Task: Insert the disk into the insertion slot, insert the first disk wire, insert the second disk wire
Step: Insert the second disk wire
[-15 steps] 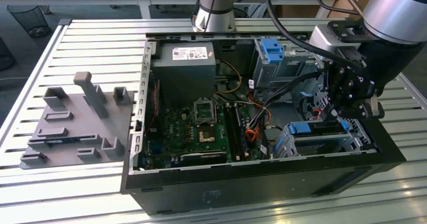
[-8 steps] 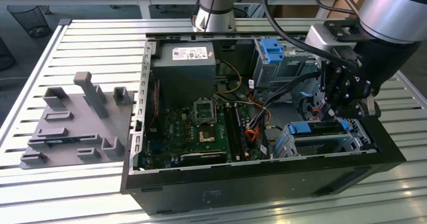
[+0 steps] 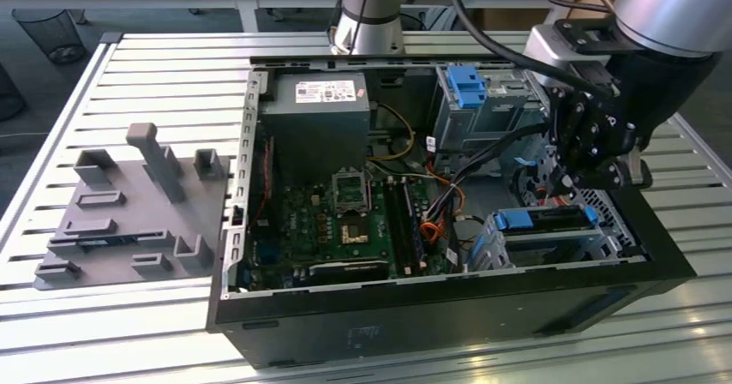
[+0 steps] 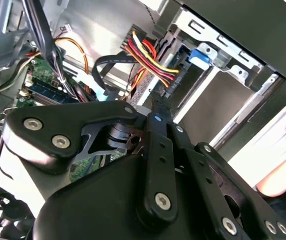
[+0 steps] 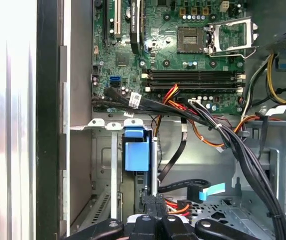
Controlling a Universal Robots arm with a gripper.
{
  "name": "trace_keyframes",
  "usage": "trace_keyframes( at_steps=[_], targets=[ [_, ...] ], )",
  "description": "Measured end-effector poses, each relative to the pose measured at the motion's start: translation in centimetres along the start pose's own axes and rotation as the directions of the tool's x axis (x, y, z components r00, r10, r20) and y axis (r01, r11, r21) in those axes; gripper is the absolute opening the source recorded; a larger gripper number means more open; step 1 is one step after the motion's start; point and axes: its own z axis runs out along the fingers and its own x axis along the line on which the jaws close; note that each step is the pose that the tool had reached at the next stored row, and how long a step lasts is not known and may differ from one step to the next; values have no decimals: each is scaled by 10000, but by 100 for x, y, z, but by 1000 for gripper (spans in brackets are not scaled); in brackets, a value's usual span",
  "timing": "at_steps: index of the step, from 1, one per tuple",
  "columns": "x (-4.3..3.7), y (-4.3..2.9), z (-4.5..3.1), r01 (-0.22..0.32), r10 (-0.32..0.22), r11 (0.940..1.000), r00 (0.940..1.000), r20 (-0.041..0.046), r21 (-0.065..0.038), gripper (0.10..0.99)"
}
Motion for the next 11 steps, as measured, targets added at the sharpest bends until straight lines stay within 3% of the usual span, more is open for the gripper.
trace_keyframes(
  at_steps=[5, 11],
  targets=[
    [-29, 17, -22, -1, 1, 10000, 10000, 10, 0, 106],
    [-39, 117, -25, -1, 1, 10000, 10000, 48, 0, 106]
  ],
)
